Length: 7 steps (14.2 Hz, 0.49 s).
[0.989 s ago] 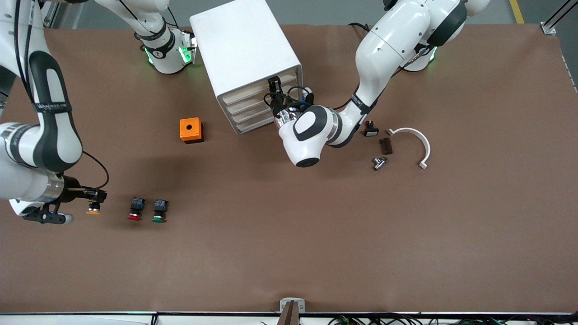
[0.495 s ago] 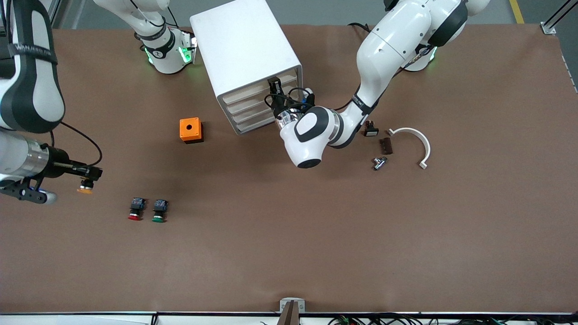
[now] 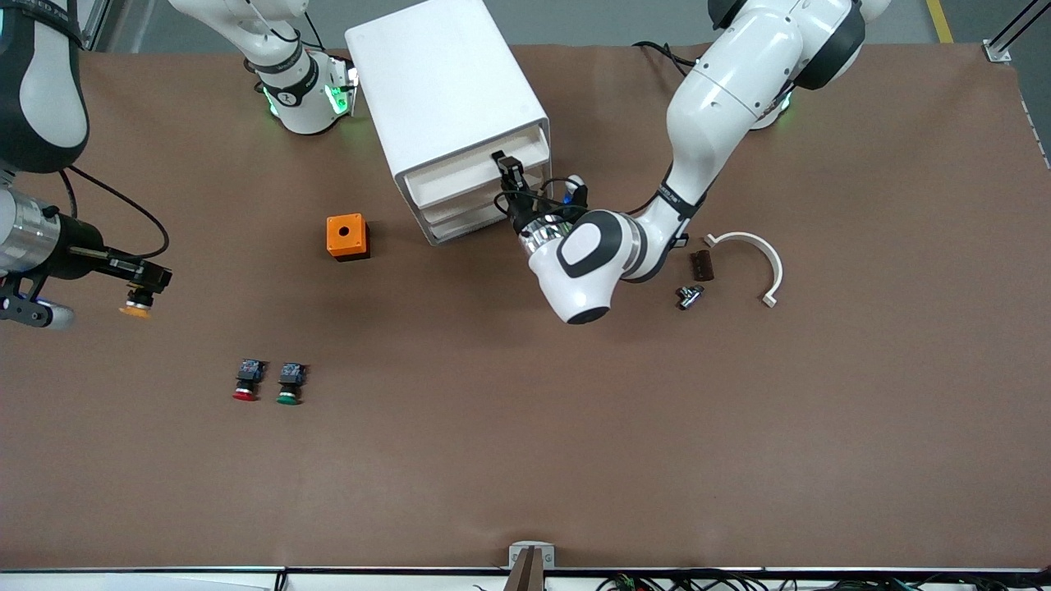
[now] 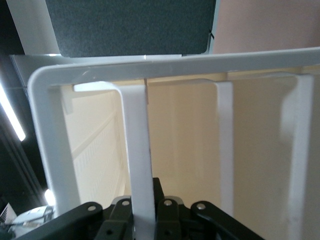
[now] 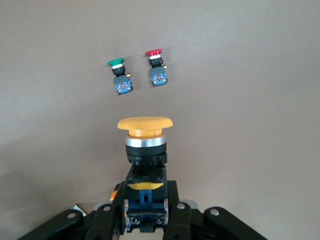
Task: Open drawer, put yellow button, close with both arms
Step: 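Pull the drawer open with the left gripper while the right gripper lifts the button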
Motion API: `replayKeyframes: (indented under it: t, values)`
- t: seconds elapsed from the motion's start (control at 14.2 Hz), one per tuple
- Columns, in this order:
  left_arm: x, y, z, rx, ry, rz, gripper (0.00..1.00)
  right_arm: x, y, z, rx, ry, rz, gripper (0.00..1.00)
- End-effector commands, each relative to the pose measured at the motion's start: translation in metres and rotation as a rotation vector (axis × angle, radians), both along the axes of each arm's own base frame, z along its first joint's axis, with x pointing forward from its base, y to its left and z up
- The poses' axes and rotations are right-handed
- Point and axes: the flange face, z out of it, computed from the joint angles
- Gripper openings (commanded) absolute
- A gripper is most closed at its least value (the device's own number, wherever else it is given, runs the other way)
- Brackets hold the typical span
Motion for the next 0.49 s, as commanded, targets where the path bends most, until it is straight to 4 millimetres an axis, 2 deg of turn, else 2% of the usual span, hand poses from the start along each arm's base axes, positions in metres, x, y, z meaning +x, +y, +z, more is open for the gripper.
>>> replayKeyframes:
  t: [0.0,0.14,0.35,0.42]
  values:
    - [0.029,0.022,0.002,-0.019,0.009,0.073,0.08,-0.013,0.029,0.001,-0.014,0.013,-0.053,0.0]
    - [0.049,0.042,-0.002,-0.019,0.008,0.118,0.09,-0.014,0.063,0.001,-0.032,0.021,-0.117,0.0]
    - [0.067,0.063,-0.001,-0.031,-0.002,0.158,0.1,-0.018,0.113,0.002,-0.048,0.024,-0.219,0.0]
    - [0.074,0.071,0.0,-0.037,-0.007,0.173,0.11,-0.021,0.136,0.003,-0.055,0.023,-0.256,0.0]
